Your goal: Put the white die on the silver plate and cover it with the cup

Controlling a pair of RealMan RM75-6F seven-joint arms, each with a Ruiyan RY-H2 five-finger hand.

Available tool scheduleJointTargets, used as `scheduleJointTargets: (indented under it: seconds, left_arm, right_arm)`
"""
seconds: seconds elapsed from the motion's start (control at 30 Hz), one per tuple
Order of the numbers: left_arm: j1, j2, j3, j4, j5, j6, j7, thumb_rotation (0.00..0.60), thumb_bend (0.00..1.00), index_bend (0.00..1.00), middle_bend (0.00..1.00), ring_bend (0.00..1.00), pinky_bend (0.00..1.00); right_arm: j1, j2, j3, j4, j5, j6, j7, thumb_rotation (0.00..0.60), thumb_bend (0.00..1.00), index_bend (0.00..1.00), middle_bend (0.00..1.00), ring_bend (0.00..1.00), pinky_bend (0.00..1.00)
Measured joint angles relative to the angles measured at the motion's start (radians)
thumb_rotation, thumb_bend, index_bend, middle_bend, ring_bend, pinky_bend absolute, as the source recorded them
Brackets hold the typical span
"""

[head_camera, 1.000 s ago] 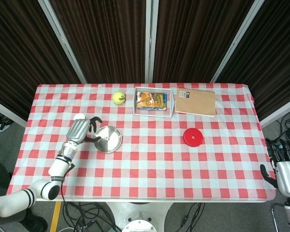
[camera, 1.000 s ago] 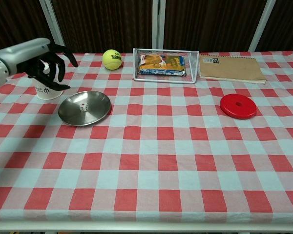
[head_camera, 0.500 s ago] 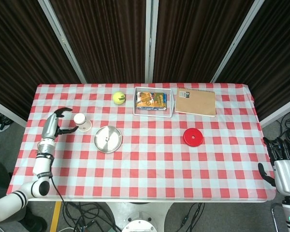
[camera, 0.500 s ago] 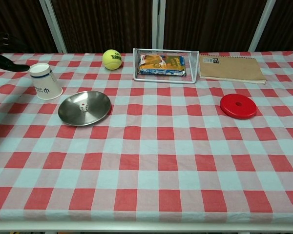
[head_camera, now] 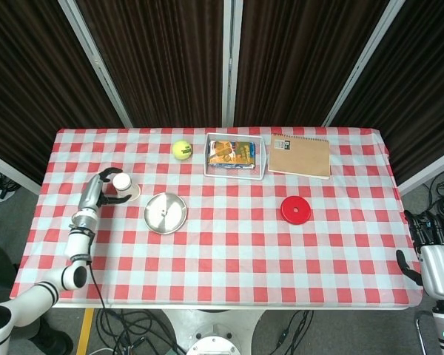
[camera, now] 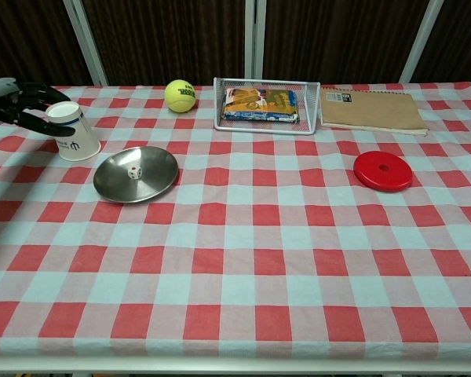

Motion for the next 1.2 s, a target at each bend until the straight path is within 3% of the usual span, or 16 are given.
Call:
scheduleJointTargets:
  seconds: [0.27, 0.57, 0.77, 1.07, 1.2]
  left_arm:
    - [-0.012, -0.024, -0.01, 0.035, 0.004, -0.01, -0.014, 0.6, 0.14, 0.36, 0.26, 0.14, 0.21]
    - [-0.016, -0.031, -0.02, 0.07, 0.0, -0.01, 0.001, 0.6, 0.14, 0.53, 0.49, 0.31, 0.27]
    - [0.006, 0.022, -0.012, -0.049, 0.046, 0.047, -0.015, 0.6, 0.14, 0.54, 0.5, 0.32, 0.29]
    - [0.026, 0.151, 0.028, -0.377, 0.169, 0.142, 0.022, 0.6, 0.14, 0.53, 0.5, 0.32, 0.28]
    - [0.005, 0.145, 0.052, -0.415, 0.196, 0.145, 0.091, 0.6, 0.14, 0.52, 0.5, 0.32, 0.27]
  right_arm:
    - [-0.003, 0.001, -0.001, -0.004, 0.003, 0.001, -0.006, 0.6, 0.33, 0.04, 0.2, 0.0, 0.01]
    - [0.0, 0.002, -0.002, -0.017, -0.006, 0.002, -0.018, 0.6, 0.33, 0.05, 0.2, 0.0, 0.01]
    - [0.0, 0.003, -0.005, -0.02, -0.021, 0.008, -0.018, 0.6, 0.33, 0.05, 0.21, 0.0, 0.01]
    - [-0.003, -0.006, -0.013, -0.004, -0.03, 0.01, 0.001, 0.6, 0.33, 0.05, 0.21, 0.0, 0.01]
    - [-0.003, -0.005, -0.015, 0.0, -0.032, 0.009, 0.005, 0.6, 0.33, 0.05, 0.21, 0.0, 0.01]
